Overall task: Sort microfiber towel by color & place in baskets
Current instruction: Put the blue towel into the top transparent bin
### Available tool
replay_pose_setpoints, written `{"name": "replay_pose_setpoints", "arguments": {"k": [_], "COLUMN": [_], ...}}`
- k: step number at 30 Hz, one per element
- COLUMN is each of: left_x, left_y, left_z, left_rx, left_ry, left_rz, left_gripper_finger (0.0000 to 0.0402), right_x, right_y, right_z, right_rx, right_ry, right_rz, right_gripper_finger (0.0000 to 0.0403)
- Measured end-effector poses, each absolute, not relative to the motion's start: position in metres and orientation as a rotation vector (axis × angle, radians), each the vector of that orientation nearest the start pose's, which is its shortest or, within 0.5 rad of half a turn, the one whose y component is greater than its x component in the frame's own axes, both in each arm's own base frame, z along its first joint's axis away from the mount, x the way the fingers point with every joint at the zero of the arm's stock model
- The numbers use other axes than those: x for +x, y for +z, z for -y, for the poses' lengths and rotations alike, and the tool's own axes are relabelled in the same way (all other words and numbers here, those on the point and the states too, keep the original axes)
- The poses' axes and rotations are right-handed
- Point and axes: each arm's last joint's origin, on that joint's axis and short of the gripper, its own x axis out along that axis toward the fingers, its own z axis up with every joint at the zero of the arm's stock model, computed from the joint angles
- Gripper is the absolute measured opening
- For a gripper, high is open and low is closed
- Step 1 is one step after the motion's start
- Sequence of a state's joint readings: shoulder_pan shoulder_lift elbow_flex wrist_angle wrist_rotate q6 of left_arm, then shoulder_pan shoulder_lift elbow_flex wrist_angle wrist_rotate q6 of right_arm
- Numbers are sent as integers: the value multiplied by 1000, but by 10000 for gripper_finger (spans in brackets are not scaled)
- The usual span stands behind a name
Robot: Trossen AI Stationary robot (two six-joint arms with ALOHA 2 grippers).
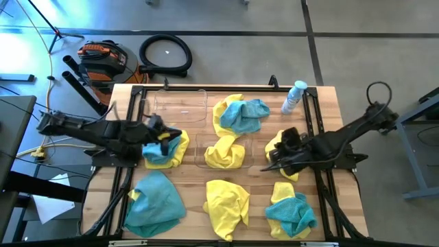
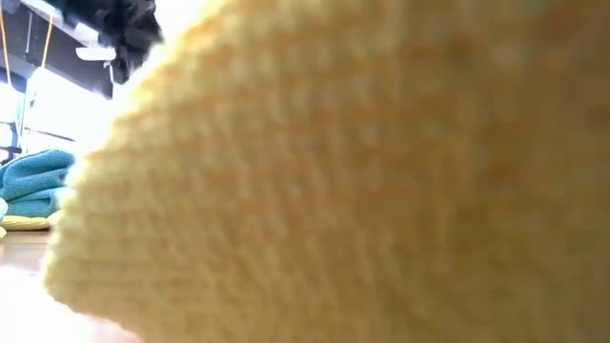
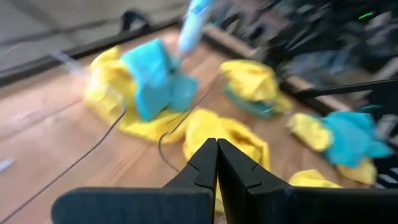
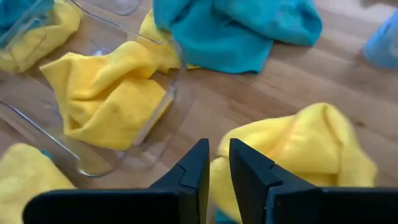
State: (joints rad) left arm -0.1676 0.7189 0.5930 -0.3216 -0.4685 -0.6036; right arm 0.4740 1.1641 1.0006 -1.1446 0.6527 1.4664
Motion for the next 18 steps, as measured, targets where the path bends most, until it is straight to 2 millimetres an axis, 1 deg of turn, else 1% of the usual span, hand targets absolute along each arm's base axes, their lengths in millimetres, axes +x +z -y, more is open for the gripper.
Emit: {"name": "replay_pose_setpoints", "arguments": {"k": [2, 4, 6, 9, 11, 13, 18], "left_x": [170, 179, 185, 188, 188, 187, 180], "left_y": [282, 294, 305, 313, 312, 306, 273], "left_z": [17, 20, 21, 23, 24, 25, 28], "left_rx": [-492, -575, -678, -760, -796, -832, -971], "left_ry": [489, 588, 704, 844, 905, 956, 1055], "left_rz": [-397, -478, -555, -655, -697, -735, -863], "left_gripper_finger": [0, 0, 0, 0, 0, 0, 0], "right_x": [167, 157, 149, 140, 136, 133, 129], "right_y": [276, 275, 273, 272, 271, 271, 270], "right_z": [-65, -60, -56, -53, -51, -50, -48], "right_rx": [587, 529, 470, 480, 469, 411, 290], "right_ry": [-836, -811, -783, -749, -742, -726, -700], "right_rz": [-729, -766, -802, -832, -852, -882, -948], "right_gripper_finger": [55, 55, 55, 55, 55, 55, 55]}}
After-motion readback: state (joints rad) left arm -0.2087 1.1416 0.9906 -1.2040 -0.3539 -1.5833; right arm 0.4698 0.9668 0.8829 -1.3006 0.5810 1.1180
